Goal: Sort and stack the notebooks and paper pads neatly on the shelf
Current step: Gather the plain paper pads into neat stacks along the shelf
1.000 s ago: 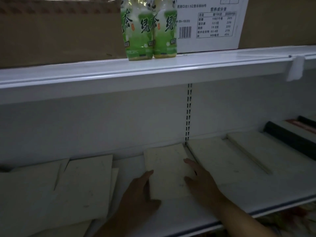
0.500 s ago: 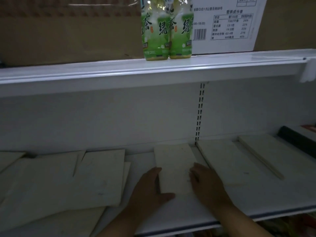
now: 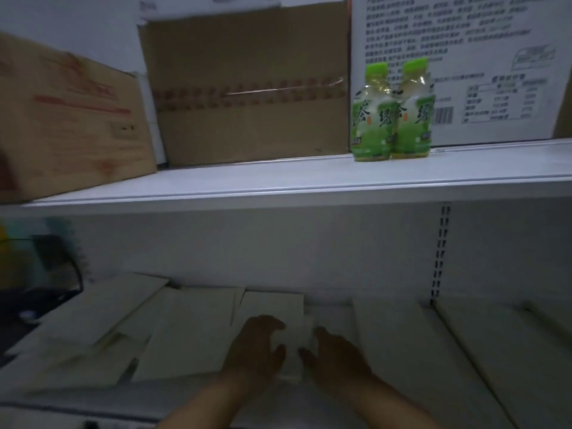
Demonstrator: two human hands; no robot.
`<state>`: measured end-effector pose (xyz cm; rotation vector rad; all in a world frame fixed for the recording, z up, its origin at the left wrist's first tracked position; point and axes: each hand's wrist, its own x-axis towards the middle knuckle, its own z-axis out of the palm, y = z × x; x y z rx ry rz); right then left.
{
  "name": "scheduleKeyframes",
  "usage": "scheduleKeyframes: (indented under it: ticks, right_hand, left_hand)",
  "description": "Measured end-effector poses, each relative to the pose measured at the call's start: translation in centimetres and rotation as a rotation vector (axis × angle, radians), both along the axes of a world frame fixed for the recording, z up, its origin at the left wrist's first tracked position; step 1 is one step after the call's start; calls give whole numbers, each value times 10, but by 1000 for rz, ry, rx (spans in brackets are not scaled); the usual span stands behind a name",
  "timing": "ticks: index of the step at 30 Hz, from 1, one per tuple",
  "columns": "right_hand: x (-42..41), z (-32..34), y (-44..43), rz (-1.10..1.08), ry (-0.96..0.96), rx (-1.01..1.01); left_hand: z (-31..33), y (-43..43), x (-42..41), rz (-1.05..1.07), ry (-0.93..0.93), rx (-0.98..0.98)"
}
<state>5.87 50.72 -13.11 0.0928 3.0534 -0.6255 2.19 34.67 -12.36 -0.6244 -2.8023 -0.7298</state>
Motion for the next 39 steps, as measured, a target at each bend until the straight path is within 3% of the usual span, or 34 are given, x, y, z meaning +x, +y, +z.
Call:
scheduleKeyframes:
  ticks: [5,9,15,18,20,22,25,29,32,34,37,39]
  right_hand:
    - [-15,-21,-34,-71,-53,-92]
    - [-21,-21,-12,-159,-49,-325]
    - [-8,13,-18,-187,130,-690]
    - [7,30,-35,-150,260,-949]
    - [16,38,-52,-116,310,-1016]
    - [18,39,-72,-53,320,-969]
    - [17,33,-100,33,292,-804]
    - [11,35,-133,150,312,-523]
    - [-6,36,-154,192,245,-549]
    - [-24,28,-167,122,220,-415]
    - [-45,9,-193,-121,40,56]
    - [-52,6,-207,-176,-3,124]
  left_hand:
    - [9,-68,6,157,-117,-105]
    - [17,-89,3,213,-268,-78]
    - [34,-89,8,388,-566,790]
    - [39,-91,12,385,-663,1088]
    - [44,-94,17,345,-794,1239]
    - [46,-104,18,304,-903,1327]
    - [48,-129,15,237,-922,1279]
    - [38,-166,7,204,-776,1278]
    - [32,-192,2,312,-594,1270]
    - [33,-219,-5,358,-477,1236]
    - [37,-263,-17,333,-462,1251]
    - [42,-288,-23,301,-501,1300]
